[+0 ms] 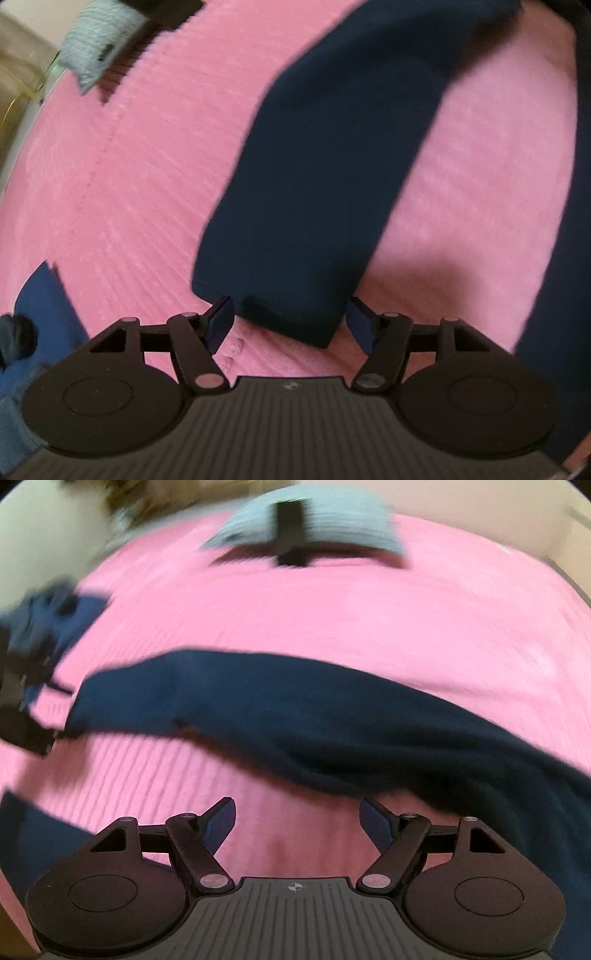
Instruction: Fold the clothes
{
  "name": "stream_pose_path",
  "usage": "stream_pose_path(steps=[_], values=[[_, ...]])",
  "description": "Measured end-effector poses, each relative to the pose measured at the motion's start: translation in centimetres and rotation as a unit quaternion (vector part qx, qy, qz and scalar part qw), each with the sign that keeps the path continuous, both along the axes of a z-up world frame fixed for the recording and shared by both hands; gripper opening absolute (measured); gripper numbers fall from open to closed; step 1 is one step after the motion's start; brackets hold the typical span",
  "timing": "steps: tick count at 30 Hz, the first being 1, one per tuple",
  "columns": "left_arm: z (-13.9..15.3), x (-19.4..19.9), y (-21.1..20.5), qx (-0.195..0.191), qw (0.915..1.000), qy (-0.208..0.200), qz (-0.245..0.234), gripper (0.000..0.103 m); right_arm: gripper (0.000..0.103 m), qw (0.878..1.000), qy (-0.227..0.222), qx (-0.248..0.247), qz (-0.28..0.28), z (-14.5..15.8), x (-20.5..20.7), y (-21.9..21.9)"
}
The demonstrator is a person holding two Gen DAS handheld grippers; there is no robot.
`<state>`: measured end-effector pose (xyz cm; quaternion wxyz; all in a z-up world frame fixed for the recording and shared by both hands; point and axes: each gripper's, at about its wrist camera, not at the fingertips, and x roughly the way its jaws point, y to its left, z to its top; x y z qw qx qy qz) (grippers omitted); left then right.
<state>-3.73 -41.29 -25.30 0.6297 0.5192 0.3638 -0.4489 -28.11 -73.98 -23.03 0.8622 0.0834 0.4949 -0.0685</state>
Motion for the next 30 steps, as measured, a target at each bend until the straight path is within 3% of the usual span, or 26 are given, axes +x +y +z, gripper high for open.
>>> stream_pose_path(steps=[2, 3, 4, 7, 10, 12, 15, 20, 22, 30], values=[[-0.3, -0.1, 0.3, -0.017, 0.9992, 0.014, -0.033, 0.036, 0.077, 1.000, 0.017, 0.001, 0.009, -1.0, 1.4, 0.9], [-0.4, -0.2, 0.4, -0.024, 0.9983, 0.022, -0.049, 0.016, 0.077, 1.000, 0.026, 0.002, 0.013, -1.5, 2.0, 1.4], [0.1, 0.0, 0.5, -0.028, 0.9977, 0.018, -0.059, 0.010, 0.077, 0.999, 0.031, 0.002, 0.009, -1.6, 2.4, 1.7], [2.6, 1.8, 1.8, -0.042, 0.9967, -0.030, -0.062, 0.008, 0.077, 0.999, 0.039, 0.002, 0.002, -0.9, 2.4, 2.2], [5.3, 5.7, 4.0, -0.046, 0.9952, -0.085, -0.018, 0.009, 0.077, 0.999, 0.042, 0.003, -0.006, 0.1, 1.8, 2.7], [5.2, 7.3, 4.6, -0.019, 0.9932, -0.115, -0.011, 0.013, 0.077, 0.999, 0.045, 0.003, -0.012, 0.7, 1.5, 3.1], [4.6, 7.3, 4.5, 0.021, 0.9917, -0.126, -0.010, 0.028, 0.077, 0.997, 0.054, 0.013, -0.045, 0.8, 0.6, 2.7], [6.3, 6.3, 3.1, -0.011, 0.9963, -0.085, 0.007, 0.038, 0.077, 0.990, 0.062, 0.023, -0.124, 1.3, -2.0, -1.0], [6.8, 5.4, 1.5, -0.034, 0.9974, -0.064, 0.000, 0.049, 0.077, 0.988, 0.063, 0.013, -0.140, 1.7, -2.8, -2.9], [5.6, 4.6, -9.1, -0.080, 0.9964, 0.013, -0.025, 0.055, 0.077, 0.986, 0.081, -0.057, -0.137, 1.9, -5.3, -13.8]])
